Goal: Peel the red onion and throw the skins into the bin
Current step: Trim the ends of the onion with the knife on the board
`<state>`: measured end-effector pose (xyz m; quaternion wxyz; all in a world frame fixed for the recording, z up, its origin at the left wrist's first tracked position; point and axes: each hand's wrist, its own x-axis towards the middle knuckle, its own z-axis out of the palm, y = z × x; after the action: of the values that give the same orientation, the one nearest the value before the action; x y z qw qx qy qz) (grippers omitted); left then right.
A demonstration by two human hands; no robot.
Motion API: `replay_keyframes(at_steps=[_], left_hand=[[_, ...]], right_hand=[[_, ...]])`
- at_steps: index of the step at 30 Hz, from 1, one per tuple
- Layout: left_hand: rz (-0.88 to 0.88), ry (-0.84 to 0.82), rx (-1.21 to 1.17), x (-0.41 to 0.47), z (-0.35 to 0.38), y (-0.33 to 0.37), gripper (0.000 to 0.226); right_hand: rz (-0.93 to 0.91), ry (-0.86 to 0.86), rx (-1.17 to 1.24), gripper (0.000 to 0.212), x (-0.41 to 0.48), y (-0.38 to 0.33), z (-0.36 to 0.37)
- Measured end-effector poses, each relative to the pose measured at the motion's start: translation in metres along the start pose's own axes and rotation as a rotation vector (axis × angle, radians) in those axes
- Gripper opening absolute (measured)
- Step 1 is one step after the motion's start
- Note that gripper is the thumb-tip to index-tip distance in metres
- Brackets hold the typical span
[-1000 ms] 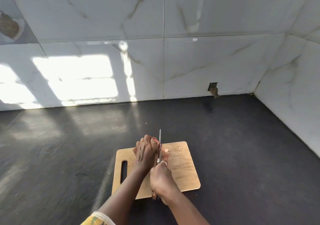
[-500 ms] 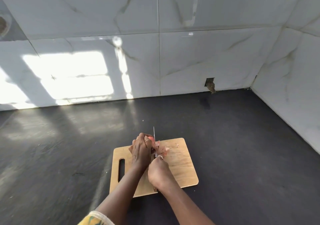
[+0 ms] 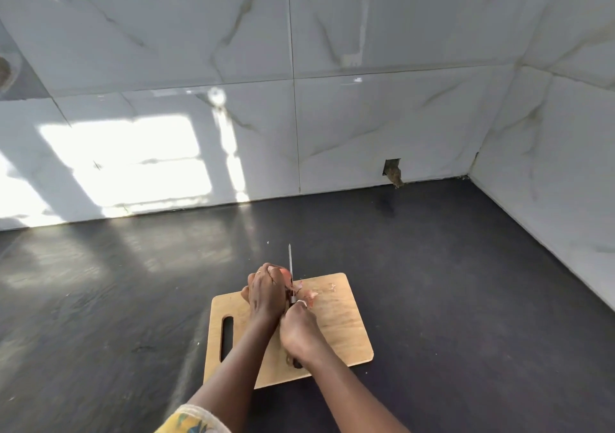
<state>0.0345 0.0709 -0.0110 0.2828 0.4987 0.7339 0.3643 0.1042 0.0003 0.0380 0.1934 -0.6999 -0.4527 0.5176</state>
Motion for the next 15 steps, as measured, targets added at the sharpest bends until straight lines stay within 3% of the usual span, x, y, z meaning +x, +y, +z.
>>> replay_keyframes(at_steps=[6, 10, 15], left_hand=[[-0.106, 0.039, 0.072, 0.004, 0.003, 0.001, 0.037], [-0.178, 0.089, 0.041, 0.011, 0.001, 0.012, 0.044], [-0.106, 0.115, 0.047, 0.011, 0.007, 0.005, 0.04]], right_hand=[[0.003, -0.033, 0.072, 0.027, -0.009, 0.018, 0.006], [0.055, -0.067, 0.114, 0.038, -0.02, 0.028, 0.013], [0.047, -0.009, 0.043, 0.033, -0.012, 0.023, 0.013]])
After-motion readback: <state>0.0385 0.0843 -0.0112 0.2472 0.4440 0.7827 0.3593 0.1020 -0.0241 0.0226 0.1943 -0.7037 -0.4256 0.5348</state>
